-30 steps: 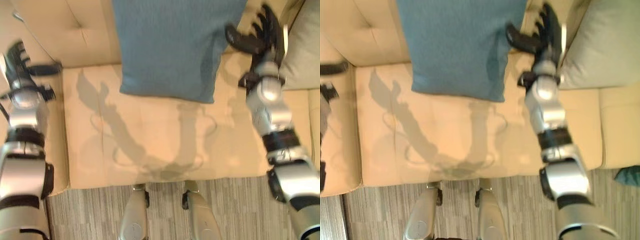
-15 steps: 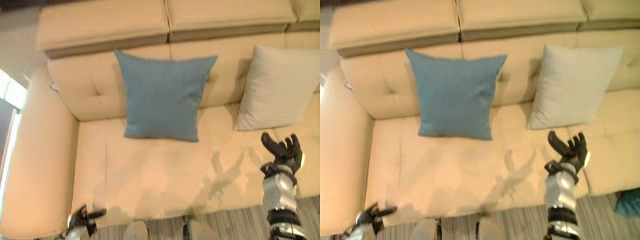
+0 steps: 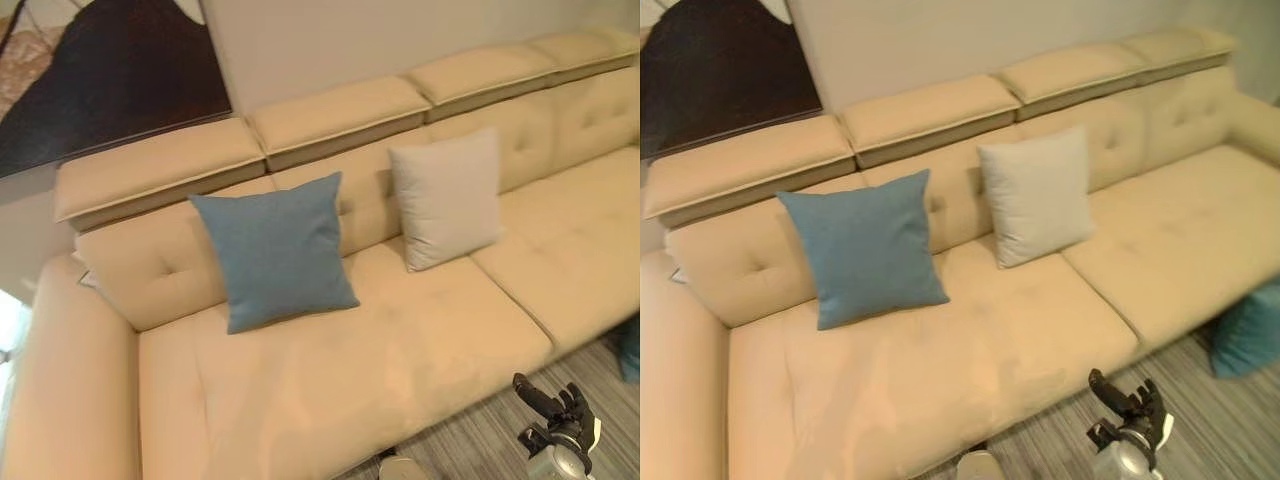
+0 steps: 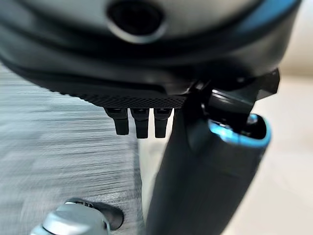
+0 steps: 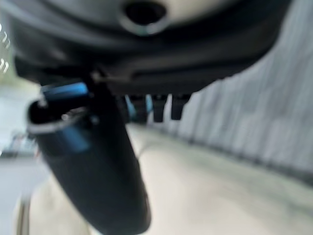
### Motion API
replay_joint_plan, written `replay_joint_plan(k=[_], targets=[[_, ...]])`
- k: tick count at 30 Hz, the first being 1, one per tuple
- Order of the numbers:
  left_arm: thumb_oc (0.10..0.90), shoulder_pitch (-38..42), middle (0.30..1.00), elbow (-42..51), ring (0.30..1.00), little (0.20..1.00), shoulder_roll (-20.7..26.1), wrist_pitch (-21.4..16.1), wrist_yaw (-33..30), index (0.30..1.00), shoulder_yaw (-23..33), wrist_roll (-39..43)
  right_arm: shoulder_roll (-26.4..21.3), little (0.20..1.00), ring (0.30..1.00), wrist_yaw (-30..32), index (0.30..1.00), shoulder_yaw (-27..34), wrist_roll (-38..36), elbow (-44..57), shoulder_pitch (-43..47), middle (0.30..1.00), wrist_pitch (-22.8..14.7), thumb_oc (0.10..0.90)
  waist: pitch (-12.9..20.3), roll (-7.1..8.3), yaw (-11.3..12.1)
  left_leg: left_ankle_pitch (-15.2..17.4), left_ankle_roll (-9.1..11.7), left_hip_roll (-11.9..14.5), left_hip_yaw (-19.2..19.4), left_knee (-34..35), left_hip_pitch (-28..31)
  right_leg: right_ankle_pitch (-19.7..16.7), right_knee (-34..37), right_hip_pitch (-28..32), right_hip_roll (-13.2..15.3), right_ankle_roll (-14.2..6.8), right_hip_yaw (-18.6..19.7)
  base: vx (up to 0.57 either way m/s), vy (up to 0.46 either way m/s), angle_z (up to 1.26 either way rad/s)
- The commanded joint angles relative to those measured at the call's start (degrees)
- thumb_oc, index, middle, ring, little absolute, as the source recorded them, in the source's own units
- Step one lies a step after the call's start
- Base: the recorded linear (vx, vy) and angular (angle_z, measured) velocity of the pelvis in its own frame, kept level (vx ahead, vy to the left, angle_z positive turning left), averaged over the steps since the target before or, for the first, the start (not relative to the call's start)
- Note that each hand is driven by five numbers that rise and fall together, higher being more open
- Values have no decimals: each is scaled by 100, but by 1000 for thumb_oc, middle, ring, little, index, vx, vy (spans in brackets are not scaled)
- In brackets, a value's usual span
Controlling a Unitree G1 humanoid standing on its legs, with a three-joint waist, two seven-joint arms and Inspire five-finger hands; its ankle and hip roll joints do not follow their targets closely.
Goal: Pick up all the scattered cushions and arrange them neatly on the sofa.
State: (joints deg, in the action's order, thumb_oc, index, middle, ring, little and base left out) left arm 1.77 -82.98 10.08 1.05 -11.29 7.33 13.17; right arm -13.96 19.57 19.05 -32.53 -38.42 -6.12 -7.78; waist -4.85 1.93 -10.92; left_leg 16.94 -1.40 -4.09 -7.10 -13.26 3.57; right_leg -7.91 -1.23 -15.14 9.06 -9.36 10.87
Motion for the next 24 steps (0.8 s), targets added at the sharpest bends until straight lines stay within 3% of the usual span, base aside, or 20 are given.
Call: replay_joint_plan(k=[1, 5, 6, 7, 9, 12, 13, 16, 17, 18, 19, 22, 24], targets=[[800, -34, 900, -113, 900, 900, 25, 63, -200, 900, -69, -272, -456, 900, 900, 268, 900, -53, 313, 334, 337, 900, -250, 800, -223, -346, 168, -42, 322, 464, 272, 702, 554, 348, -3, -534, -57, -273, -680, -624, 3, -48], [800, -19, 900, -62, 900, 900, -10, 62, -268, 900, -395, -601, -362, 900, 900, 327, 900, -15, 311, 566, 201, 900, -329, 800, -374, -356, 303, -313, 224, 438, 776, 696, 249, 796, -700, -154, 85, -17, -1335, -388, -19, -73], [800, -19, 900, -62, 900, 900, -8, 62, -268, 900, -396, -601, -361, 900, 900, 327, 900, -14, 311, 567, 200, 900, -329, 800, -370, -351, 307, -317, 223, 434, 779, 699, 246, 795, -701, -161, 88, -17, -1330, -283, -21, -106], [800, -38, 900, 8, 900, 900, -16, 72, -284, 900, -600, -876, -354, 900, 900, 352, 900, 3, 375, 707, 123, 900, -356, 800, -315, -409, 358, -361, 187, 493, 1098, 700, 145, 1060, -1159, 103, 106, 81, -1584, -254, -32, -116], [800, -74, 900, 148, 900, 900, 17, 36, -302, 900, -646, -920, -355, 900, 900, 403, 900, 48, 444, 781, 43, 900, -342, 800, -187, -429, 426, -449, 154, 550, 1421, 750, 44, 1239, -1310, 481, 170, 86, -1736, -255, -70, -138], [800, -106, 900, 274, 900, 900, 12, -2, -290, 900, -733, -965, -347, 900, 900, 394, 900, 50, 455, 871, 38, 900, -305, 800, -82, -461, 483, -511, 131, 627, 1777, 737, -61, 1349, -1399, 729, 188, 67, -1776, -137, -95, -123], [800, -85, 900, 375, 900, 900, -13, -45, -249, 900, -762, -898, -359, 900, 900, 376, 900, 16, 492, 904, 58, 900, -280, 800, 3, -506, 561, -562, 150, 704, 2125, 702, -177, 1373, -1263, 930, 263, 29, -1808, -170, -180, -113], [800, -68, 900, 410, 900, 900, -12, -49, -304, 900, -693, -793, -338, 900, 900, 362, 900, -58, 533, 950, 93, 900, -229, 800, 22, -572, 588, -566, 177, 825, 2431, 662, -185, 1309, -1314, 834, 386, -2, -1867, -104, -187, -94], [800, -50, 900, 454, 900, 900, -14, -54, -369, 900, -667, -747, -347, 900, 900, 408, 900, -197, 612, 984, 223, 900, -205, 800, -9, -638, 625, -541, 246, 992, 2788, 571, -148, 1298, -1257, 877, 627, -23, -2194, -63, -166, -105], [800, -48, 900, 454, 900, 900, -15, -53, -370, 900, -665, -747, -346, 900, 900, 411, 900, -198, 614, 987, 225, 900, -202, 800, -17, -641, 631, -536, 248, 998, 2795, 566, -141, 1294, -1251, 883, 621, -23, -2188, -117, -336, -147], [800, -3, 900, 459, 900, 900, 1, -59, -399, 900, -675, -747, -302, 900, 900, 403, 900, -303, 660, 1085, 276, 900, -144, 800, 16, -653, 680, -584, 306, 1105, 3084, 564, -94, 1235, -1127, 988, 789, -22, -2530, -81, -262, -129], [800, 91, 900, 512, 900, 900, -17, -96, -480, 900, -802, -866, -292, 900, 900, 441, 900, -380, 752, 1042, 181, 900, -100, 800, 64, -651, 580, -785, 434, 1299, 3270, 560, -51, 1265, -962, 1034, 644, -74, -2415, -32, -378, -95], [800, 185, 900, 633, 900, 900, -62, -180, -451, 900, -900, -834, -363, 900, 900, 454, 900, -461, 938, 1069, 99, 900, -33, 800, 76, -711, 452, -1029, 600, 1546, 3377, 540, 13, 1384, -714, 1096, 325, 9, -2237, -9, -339, -87]])
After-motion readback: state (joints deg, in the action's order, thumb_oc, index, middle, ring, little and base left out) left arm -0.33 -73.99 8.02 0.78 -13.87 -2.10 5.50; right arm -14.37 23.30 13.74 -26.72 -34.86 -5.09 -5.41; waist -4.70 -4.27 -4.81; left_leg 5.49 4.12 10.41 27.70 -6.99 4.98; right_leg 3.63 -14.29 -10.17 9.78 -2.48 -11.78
